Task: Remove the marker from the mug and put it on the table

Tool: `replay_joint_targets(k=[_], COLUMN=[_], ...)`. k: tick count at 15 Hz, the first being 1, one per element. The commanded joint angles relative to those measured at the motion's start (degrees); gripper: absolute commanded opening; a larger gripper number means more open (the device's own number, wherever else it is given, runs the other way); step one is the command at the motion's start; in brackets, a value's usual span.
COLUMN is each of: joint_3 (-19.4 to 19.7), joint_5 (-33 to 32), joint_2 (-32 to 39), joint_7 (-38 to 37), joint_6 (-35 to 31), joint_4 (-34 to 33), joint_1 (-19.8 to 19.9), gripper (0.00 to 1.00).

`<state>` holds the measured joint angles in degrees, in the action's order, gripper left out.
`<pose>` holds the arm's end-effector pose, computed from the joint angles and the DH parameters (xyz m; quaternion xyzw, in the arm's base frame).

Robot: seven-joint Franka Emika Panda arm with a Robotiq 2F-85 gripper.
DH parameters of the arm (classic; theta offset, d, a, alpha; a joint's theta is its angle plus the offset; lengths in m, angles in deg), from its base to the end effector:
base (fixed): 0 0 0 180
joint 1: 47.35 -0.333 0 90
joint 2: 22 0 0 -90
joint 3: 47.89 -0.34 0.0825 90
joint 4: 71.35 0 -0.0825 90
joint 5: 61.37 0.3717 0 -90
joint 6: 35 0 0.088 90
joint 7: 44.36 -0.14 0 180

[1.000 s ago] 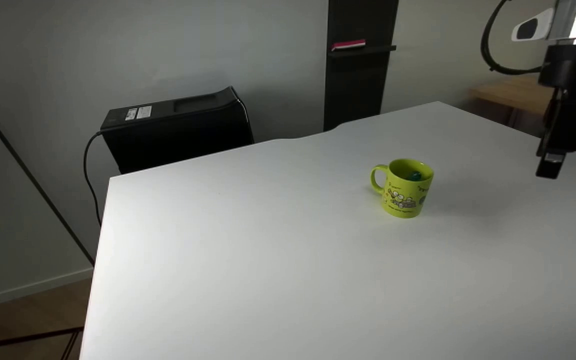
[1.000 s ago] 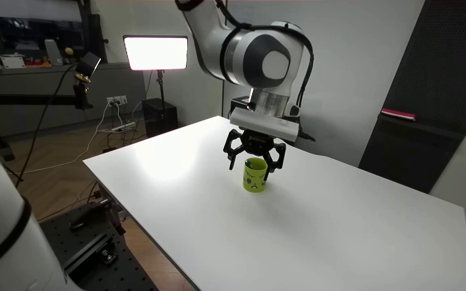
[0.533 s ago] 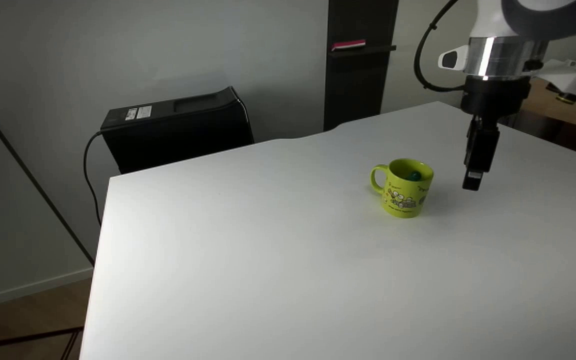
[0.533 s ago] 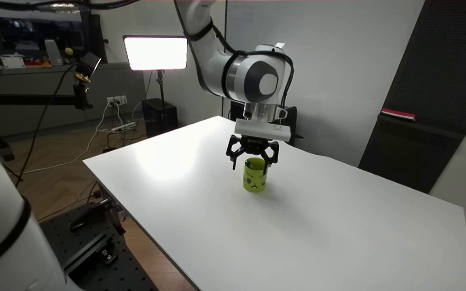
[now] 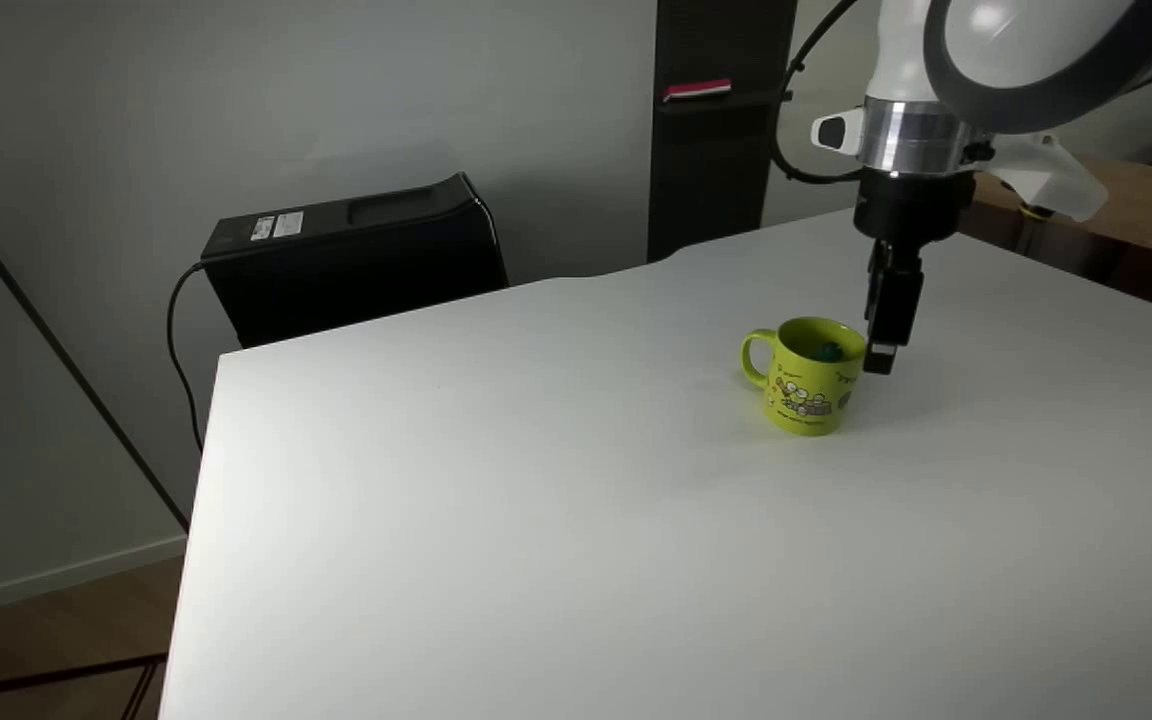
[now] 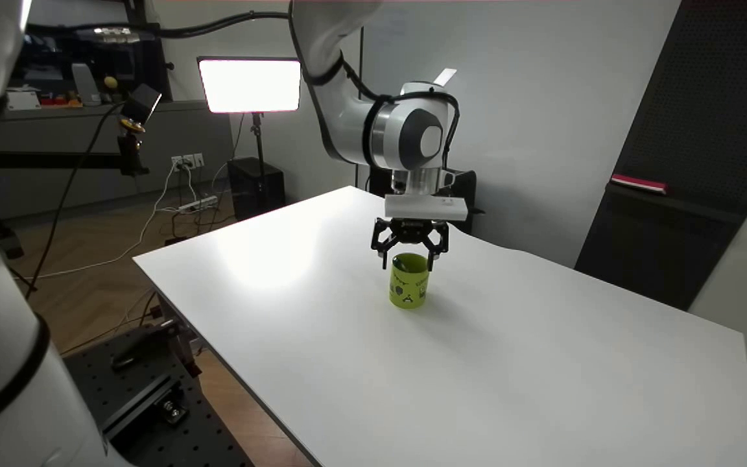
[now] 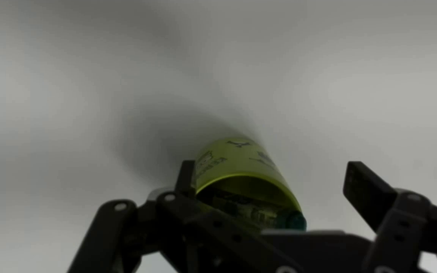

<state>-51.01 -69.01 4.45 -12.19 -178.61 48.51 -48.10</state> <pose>0.5804 0.0377 0.1936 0.9330 0.3582 -0.0283 0.0198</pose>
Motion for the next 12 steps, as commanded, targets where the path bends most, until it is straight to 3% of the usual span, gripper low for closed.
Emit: replay_joint_targets(k=[1,12], joint_3=[-0.2,-0.2], joint_5=[-2.9,-4.0], joint_2=[1.3,1.9], joint_7=[-3.8,-7.8], joint_6=[-0.5,-3.7], joint_4=[-2.3,-2.3], joint_1=[-0.5,-1.0], gripper=[1.0,1.0])
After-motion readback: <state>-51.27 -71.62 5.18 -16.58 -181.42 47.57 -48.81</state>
